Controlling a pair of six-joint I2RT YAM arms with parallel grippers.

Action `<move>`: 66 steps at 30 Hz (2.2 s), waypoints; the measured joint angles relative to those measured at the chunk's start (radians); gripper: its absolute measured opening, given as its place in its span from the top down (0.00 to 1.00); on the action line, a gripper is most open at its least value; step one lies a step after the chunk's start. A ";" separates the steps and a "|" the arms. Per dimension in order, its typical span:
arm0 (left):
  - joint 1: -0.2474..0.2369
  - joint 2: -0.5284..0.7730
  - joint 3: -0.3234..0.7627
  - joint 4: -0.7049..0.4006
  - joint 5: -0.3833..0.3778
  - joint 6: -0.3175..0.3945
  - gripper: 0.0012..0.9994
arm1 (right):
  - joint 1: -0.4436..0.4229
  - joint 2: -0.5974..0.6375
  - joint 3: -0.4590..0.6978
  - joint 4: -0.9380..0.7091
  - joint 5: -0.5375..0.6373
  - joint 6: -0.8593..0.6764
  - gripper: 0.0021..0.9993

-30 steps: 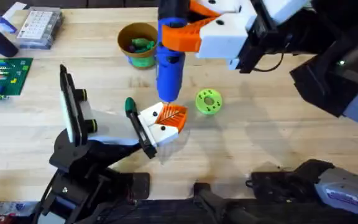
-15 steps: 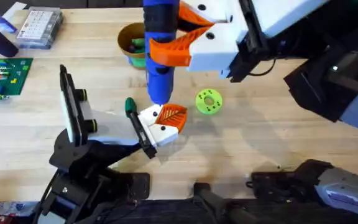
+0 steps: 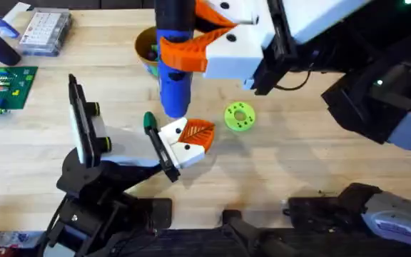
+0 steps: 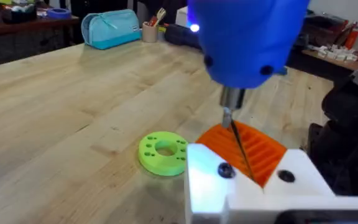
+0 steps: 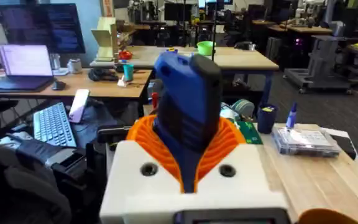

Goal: Pick up the gripper from the table and insert it into the empty holder that is missing its gripper. Then pick up a screw, insert it into the mounting hole, and use the screwdriver to tighten it. Finally, clean up the table by picking up the vegetable and placing it into the bucket.

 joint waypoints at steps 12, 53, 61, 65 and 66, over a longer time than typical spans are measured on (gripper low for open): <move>0.000 0.000 0.000 0.000 0.000 0.000 0.99 | 0.000 0.008 0.000 -0.007 -0.015 0.000 0.94; 0.000 0.000 0.000 0.000 0.002 -0.003 0.99 | 0.013 0.047 0.000 -0.067 -0.027 -0.013 0.94; 0.000 0.000 0.000 0.000 0.003 -0.003 0.99 | 0.014 0.047 0.000 -0.082 -0.026 -0.016 0.94; 0.000 0.000 0.000 0.000 0.003 -0.007 0.99 | 0.014 0.047 0.000 -0.083 -0.028 -0.016 0.94; 0.000 0.000 0.000 -0.001 0.003 -0.010 0.99 | 0.015 0.047 0.000 -0.083 -0.030 -0.018 0.94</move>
